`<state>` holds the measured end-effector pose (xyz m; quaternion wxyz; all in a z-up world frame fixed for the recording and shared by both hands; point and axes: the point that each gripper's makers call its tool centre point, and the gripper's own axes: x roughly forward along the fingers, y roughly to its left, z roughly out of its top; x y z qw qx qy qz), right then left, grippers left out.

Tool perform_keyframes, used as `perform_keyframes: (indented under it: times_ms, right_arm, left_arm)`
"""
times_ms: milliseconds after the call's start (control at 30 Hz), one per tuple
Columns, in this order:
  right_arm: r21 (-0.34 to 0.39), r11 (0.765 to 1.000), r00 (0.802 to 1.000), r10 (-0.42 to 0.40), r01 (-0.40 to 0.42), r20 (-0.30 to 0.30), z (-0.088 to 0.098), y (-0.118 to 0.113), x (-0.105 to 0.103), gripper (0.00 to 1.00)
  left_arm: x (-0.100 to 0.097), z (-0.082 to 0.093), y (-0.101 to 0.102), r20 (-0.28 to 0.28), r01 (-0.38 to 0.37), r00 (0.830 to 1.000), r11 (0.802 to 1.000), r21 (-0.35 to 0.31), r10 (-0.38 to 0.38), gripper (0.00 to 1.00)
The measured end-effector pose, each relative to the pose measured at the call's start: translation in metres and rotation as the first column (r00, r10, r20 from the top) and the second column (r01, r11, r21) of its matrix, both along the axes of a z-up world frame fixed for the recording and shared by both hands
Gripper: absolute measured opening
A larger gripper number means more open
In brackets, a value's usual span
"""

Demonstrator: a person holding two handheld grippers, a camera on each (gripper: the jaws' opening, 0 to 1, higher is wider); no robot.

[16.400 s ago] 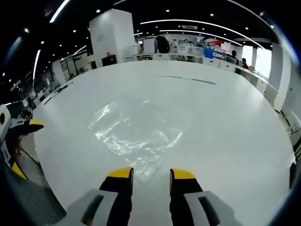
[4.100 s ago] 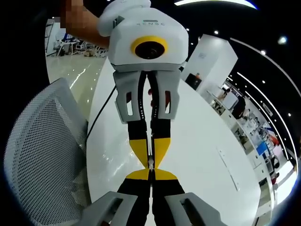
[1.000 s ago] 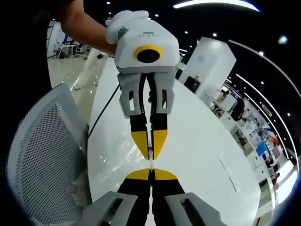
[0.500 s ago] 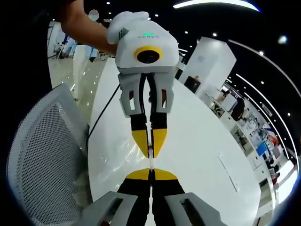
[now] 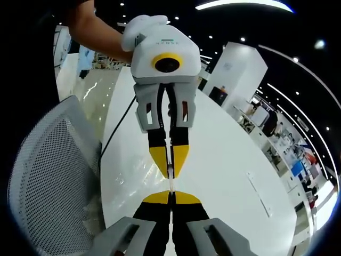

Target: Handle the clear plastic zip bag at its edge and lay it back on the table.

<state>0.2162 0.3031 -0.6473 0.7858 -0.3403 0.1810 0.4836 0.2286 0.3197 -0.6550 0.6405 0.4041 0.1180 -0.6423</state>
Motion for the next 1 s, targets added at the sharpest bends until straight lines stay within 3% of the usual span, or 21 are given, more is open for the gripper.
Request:
perform_keyframes:
  times_ms: [1000]
  right_arm:
    - [0.017,1.000,0.999,-0.010,0.010,-0.031,0.0049,-0.0089,0.0075,0.00]
  left_arm:
    - [0.0081,0.0035,-0.0036,-0.021,-0.014,1.000,1.000,0.001,0.014,0.00]
